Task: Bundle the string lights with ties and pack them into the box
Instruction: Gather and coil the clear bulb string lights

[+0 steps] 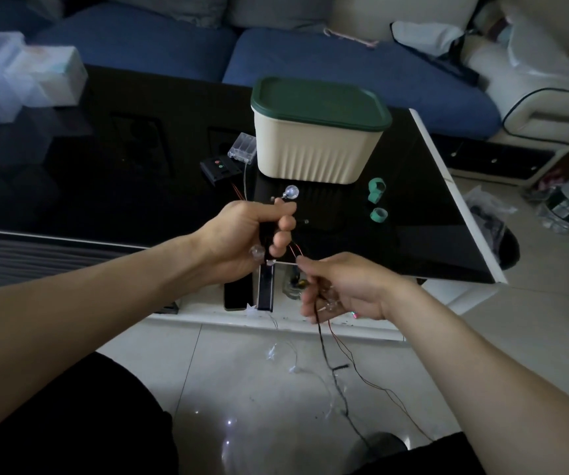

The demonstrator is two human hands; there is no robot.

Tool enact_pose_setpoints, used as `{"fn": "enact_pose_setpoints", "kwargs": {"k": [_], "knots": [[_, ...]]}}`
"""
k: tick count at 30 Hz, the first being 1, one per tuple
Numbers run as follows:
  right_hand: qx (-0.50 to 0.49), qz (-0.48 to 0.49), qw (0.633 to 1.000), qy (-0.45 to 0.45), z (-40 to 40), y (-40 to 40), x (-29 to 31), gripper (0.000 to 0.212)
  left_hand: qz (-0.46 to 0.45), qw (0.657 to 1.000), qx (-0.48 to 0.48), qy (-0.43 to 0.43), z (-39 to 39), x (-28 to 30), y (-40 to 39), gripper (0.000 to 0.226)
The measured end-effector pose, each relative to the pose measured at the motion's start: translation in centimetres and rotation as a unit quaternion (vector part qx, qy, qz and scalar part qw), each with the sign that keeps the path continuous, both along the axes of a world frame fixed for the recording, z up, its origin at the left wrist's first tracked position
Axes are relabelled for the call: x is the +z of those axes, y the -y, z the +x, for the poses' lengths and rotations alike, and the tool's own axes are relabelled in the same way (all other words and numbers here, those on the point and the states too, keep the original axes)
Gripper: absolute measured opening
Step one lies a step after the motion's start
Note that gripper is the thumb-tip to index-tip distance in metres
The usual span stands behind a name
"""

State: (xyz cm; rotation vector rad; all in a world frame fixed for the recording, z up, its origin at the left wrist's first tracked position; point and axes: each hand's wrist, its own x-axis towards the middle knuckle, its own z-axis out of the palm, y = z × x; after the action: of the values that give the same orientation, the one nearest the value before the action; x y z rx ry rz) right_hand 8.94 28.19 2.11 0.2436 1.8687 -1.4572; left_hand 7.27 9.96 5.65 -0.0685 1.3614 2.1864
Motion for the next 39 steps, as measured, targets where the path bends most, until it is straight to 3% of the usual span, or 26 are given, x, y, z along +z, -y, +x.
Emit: {"fn": "enact_pose_setpoints", "kwargs": {"k": [4, 7, 9, 11, 14, 18, 20, 22, 24, 27, 32, 35, 39], "knots": [[0.006, 0.002, 1.0, 0.009, 0.2, 2.4, -0.5, 0.024, -0.052, 0.997, 0.056, -0.028, -0.4, -0.2, 0.1, 0.014], [0.017, 0.014, 1.0, -0.009, 0.5, 3.4, -0.2, 0.014, -0.021, 0.997, 0.072, -0.005, -0.2, -0.4, 0.2, 0.02], [-0.015, 0.019, 1.0, -0.004, 0.6, 3.7, -0.4, 0.032, 0.006, 0.998, 0.069, 0.009, -0.1, -0.4, 0.1, 0.028], [-0.11, 0.001, 0.994, -0.001, 0.6, 3.9, -0.7, 0.056, 0.01, 0.997, 0.075, 0.015, -0.1, -0.4, 0.2, 0.033], [-0.221, -0.023, 0.975, 0.004, 0.0, 3.4, -0.7, 0.062, -0.007, 0.994, 0.109, -0.002, -0.5, -0.6, 0.2, 0.031], [-0.145, 0.051, 0.988, -0.001, 0.1, 2.1, -0.1, 0.051, 0.007, 0.987, 0.161, -0.014, -0.8, -0.9, 0.3, 0.031], [-0.074, 0.098, 0.992, -0.02, 0.2, 1.4, 0.4, 0.033, 0.02, 0.982, 0.187, -0.017, -0.9, -0.7, 0.3, 0.031], [0.011, 0.134, 0.99, -0.04, 0.5, 0.7, 0.7, 0.031, 0.029, 0.975, 0.218, -0.022, -1.1, -0.5, 0.4, 0.032], [0.096, 0.178, 0.976, -0.076, 1.0, 0.4, 0.6, 0.035, 0.03, 0.969, 0.243, -0.032, -1.5, -0.5, 0.7, 0.032], [0.211, 0.261, 0.928, -0.161, 2.0, 0.8, 0.9, 0.033, 0.02, 0.967, 0.249, -0.041, -1.7, -0.7, 0.9, 0.037], [0.304, 0.254, 0.888, -0.233, 3.4, 2.1, 2.1, 0.032, -0.06, 0.981, 0.173, -0.066, -1.0, -1.3, 0.1, 0.029], [0.243, 0.205, 0.892, -0.322, 3.5, 2.2, 2.8, 0.035, -0.129, 0.988, 0.062, -0.06, 0.0, -1.6, -0.3, 0.027], [0.128, 0.17, 0.884, -0.417, 2.9, 0.6, 3.6, 0.011, -0.176, 0.98, -0.087, -0.029, 1.2, -1.9, -0.8, 0.033]]}}
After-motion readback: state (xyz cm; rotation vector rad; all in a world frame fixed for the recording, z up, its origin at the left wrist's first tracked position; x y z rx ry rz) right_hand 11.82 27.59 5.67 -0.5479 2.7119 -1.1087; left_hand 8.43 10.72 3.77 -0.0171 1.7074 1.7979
